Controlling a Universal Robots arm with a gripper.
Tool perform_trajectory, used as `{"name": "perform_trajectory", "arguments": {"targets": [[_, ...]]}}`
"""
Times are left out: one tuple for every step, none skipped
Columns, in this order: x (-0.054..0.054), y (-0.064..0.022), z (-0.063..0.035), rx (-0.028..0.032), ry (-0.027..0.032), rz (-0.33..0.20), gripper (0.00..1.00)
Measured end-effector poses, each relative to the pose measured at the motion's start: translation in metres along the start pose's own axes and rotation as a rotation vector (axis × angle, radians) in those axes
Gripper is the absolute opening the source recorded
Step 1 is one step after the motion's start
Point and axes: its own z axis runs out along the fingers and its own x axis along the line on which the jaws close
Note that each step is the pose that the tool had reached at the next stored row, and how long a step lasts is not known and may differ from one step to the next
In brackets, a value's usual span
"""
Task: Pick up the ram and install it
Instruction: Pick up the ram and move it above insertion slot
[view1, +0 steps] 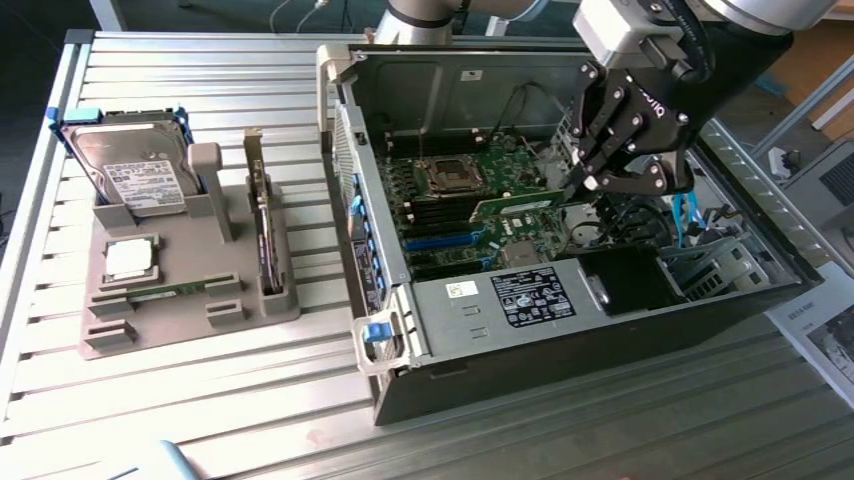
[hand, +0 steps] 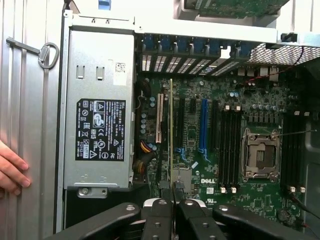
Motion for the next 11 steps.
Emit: {"name": "perform_trajectory", "arguments": {"targets": [[-0.002, -0.0001, 0.0003, 0.0, 0.0018, 0.0, 0.12], [-0.004, -0.0004, 0.0006, -0.0002, 0.0035, 0.0, 0.12], [-0.006, -0.0006, 0.001, -0.0001, 0.0048, 0.0, 0.12], [-0.011, -0.0013, 0.0019, -0.0003, 0.0072, 0.0, 0.12], [-0.015, -0.0017, 0.0027, -0.0003, 0.0079, 0.0, 0.12], [-0.017, -0.002, 0.0033, -0.0002, 0.0083, 0.0, 0.12], [-0.02, -0.0023, 0.004, -0.0003, 0.009, 0.0, 0.12], [-0.024, -0.0027, 0.0048, -0.0003, 0.0094, 0.0, 0.12], [-0.027, -0.0031, 0.0055, -0.0003, 0.0099, 0.0, 0.12], [-0.03, -0.0035, 0.0062, -0.0004, 0.0105, 0.0, 0.12], [-0.035, -0.0042, 0.0074, -0.0004, 0.0113, 0.0, 0.12]]}}
